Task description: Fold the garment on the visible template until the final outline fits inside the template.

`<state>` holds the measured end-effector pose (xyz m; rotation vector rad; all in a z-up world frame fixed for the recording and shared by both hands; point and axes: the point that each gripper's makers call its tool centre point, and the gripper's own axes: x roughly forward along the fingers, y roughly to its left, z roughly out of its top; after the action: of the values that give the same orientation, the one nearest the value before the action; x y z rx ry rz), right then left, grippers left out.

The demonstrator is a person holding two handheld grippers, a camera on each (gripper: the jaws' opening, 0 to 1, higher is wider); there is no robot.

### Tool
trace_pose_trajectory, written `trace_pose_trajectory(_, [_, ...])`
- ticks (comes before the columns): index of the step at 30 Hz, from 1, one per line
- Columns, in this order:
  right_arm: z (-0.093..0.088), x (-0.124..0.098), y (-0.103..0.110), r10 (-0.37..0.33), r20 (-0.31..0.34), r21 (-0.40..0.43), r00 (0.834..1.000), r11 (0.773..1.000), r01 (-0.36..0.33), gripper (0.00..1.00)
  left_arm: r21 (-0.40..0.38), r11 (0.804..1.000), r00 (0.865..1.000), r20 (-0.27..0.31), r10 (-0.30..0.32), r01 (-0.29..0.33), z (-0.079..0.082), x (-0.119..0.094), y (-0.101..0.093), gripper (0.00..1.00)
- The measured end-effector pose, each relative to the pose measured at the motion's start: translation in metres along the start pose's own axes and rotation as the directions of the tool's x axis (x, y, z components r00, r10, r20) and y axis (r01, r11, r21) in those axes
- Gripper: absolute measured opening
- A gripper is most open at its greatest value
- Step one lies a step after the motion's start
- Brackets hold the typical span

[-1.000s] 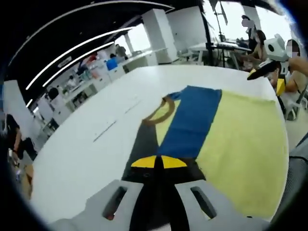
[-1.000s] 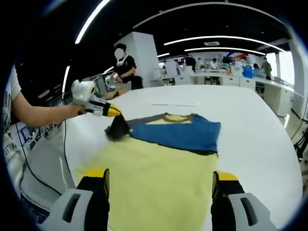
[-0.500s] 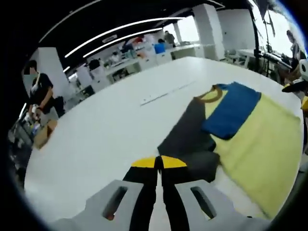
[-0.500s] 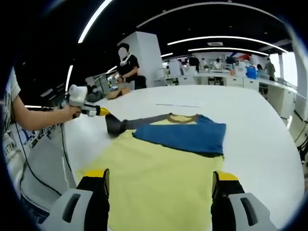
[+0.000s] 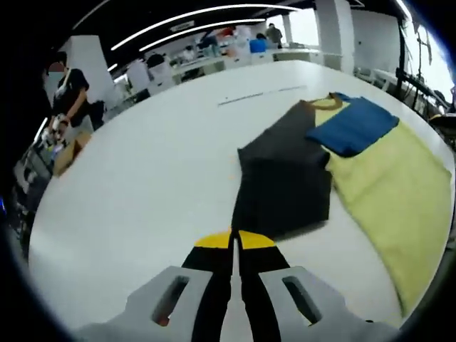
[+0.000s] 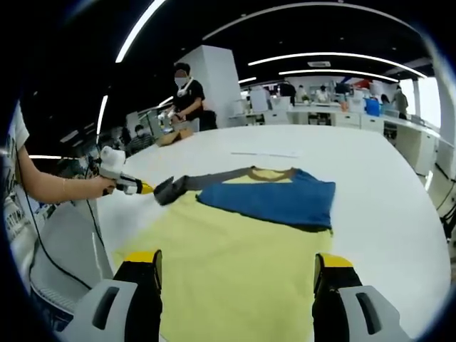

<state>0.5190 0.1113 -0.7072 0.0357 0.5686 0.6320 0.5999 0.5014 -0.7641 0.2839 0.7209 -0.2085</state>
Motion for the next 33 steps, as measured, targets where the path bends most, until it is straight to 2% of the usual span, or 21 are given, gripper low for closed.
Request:
trace_pose_trajectory(6, [0.0,0.0,0.001,0.004,0.002,0.001,1.0,1.0,-0.004,0.87,-0.023,1.0,1.0,-0.01,-0.01,0.01,-0.004,0.002,0.002,0.01])
trace_pose_trajectory(12, [0.0,-0.002,0.003,0.011,0.0,-0.008,1.0,1.0,-0.011,0.89,-0.013,1.0,1.0,0.003,-0.011,0.011,-0.005,-0.001,0.002,0.15])
trace_pose_trajectory(15, [0.001,-0.003,0.004,0.013,0.0,-0.012,1.0,1.0,-0.013,0.89,0.027,0.999,0.999,0.034,-0.029,0.028,0.003,-0.003,0.002,0.22])
trace_pose_trajectory(17, [0.001,-0.003,0.004,0.012,0.0,-0.013,1.0,1.0,-0.012,0.9,0.076,0.995,0.997,0.055,-0.062,0.058,0.01,-0.003,0.001,0.25])
trace_pose_trajectory(19, [0.001,-0.004,0.004,0.01,-0.002,-0.012,1.0,1.0,-0.01,0.9,0.092,0.993,0.995,0.055,-0.084,0.079,0.014,-0.002,0.002,0.28])
trace_pose_trajectory(20, [0.001,-0.004,0.003,0.009,-0.002,-0.013,1.0,1.0,-0.009,0.9,0.108,0.988,0.991,0.061,-0.119,0.112,0.017,-0.002,0.0,0.27])
trace_pose_trajectory(21, [0.001,-0.004,0.003,0.008,-0.001,-0.012,1.0,1.0,-0.008,0.9,0.095,0.989,0.991,0.063,-0.121,0.115,0.018,-0.002,0.001,0.26])
trace_pose_trajectory(23, [0.001,-0.004,0.003,0.008,0.0,-0.01,1.0,1.0,-0.008,0.9,0.114,0.981,0.984,0.061,-0.166,0.158,0.022,0.0,-0.001,0.24])
trace_pose_trajectory(26, [0.0,-0.005,0.002,0.005,-0.002,-0.008,1.0,1.0,-0.005,0.9,0.155,0.972,0.983,0.039,-0.182,0.174,0.023,0.006,0.003,0.22])
trace_pose_trajectory(33, [-0.002,-0.007,-0.001,-0.007,-0.008,-0.001,1.0,1.0,0.007,0.9,0.166,0.962,0.975,0.005,-0.22,0.216,0.024,0.02,0.0,0.19])
